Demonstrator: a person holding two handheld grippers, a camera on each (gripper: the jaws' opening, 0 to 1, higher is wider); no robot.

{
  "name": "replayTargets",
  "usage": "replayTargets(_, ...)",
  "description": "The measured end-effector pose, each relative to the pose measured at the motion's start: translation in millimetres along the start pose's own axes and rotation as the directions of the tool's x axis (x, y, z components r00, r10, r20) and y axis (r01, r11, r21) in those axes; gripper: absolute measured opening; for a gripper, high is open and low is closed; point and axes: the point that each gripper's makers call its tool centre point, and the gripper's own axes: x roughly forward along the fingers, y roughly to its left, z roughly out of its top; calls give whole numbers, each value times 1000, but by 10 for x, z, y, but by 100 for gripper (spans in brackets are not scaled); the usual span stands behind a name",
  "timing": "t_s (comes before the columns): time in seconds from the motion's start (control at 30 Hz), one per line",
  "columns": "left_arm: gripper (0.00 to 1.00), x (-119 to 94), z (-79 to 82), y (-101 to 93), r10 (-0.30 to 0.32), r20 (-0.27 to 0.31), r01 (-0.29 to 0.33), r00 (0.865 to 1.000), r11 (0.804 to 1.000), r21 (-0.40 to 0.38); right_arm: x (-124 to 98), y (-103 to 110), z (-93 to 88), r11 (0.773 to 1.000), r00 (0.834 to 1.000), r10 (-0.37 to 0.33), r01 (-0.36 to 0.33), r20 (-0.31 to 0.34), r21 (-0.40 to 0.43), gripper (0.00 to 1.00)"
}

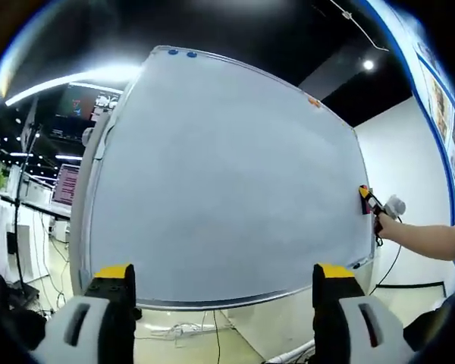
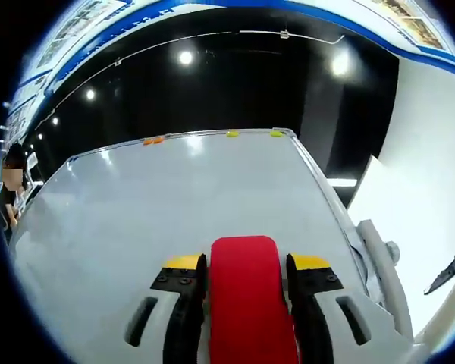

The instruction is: Wipe the writing off the whiteboard with the eraser

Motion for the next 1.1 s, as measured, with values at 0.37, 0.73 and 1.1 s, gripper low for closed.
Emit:
replayTargets(0.37,97,-53,-9,60,26,-10,-25,1000,999,42,-187,19,31,999,998,-35,34,-48,-28,99)
replayTargets(0.73,97,-82,-9,163,64,-30,-61,998,996,67,-392,331,219,995,996,85,-86,-9,-54,99)
replayTargets(1.1,97,-81,191,259,76,4,-76,997,992,106,-804,592,222,987,985,160,-160,-72,5,99)
